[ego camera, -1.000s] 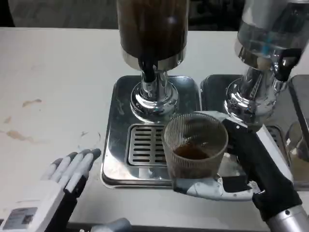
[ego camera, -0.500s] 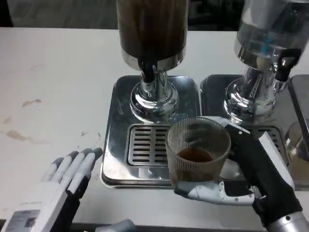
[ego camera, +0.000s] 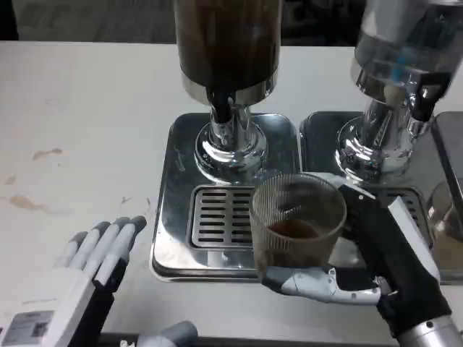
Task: Grasp the cup under the faucet to collect the drink, then remove the cup.
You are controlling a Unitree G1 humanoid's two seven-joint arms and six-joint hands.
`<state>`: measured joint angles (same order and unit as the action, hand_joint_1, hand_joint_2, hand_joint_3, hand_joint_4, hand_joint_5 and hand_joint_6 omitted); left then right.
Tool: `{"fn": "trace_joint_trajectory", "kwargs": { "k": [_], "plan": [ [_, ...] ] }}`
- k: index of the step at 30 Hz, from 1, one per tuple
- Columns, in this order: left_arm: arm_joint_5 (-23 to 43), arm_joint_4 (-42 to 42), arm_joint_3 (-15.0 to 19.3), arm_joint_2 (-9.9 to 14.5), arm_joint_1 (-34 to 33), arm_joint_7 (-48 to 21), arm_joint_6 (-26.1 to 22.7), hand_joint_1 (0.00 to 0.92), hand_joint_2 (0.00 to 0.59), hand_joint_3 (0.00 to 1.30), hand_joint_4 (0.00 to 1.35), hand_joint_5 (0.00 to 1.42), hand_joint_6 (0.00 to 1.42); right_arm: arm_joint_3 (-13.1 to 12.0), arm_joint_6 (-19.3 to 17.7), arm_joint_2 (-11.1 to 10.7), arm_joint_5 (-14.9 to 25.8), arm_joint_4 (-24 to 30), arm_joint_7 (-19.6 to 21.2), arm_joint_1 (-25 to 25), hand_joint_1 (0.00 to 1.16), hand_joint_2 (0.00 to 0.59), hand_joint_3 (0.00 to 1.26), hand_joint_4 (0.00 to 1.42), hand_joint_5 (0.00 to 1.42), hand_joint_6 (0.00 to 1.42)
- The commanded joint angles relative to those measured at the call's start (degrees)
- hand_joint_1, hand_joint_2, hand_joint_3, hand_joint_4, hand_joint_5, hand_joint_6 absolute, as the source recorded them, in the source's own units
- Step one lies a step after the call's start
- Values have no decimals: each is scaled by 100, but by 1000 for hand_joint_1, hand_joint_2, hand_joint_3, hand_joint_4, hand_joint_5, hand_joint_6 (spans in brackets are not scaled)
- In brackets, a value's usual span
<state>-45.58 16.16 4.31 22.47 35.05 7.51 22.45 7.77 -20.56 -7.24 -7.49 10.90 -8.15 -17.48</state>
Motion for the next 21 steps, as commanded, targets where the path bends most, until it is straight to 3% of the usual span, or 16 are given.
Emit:
{"fn": "trace_joint_trajectory", "kwargs": {
  "k": [1, 21],
  "plan": [
    [9, 15, -18, 58, -37, 93, -17, 0, 82, 0, 0, 0, 0, -56, -131, 43, 32, -4, 102, 178, 985, 219, 891, 854, 899, 1215],
    [23, 64, -52, -45, -28, 140, -81, 0, 82, 0, 0, 0, 0, -42, 16, 113, 109, 33, 94, 228, 984, 219, 892, 856, 899, 1233]
  ]
}}
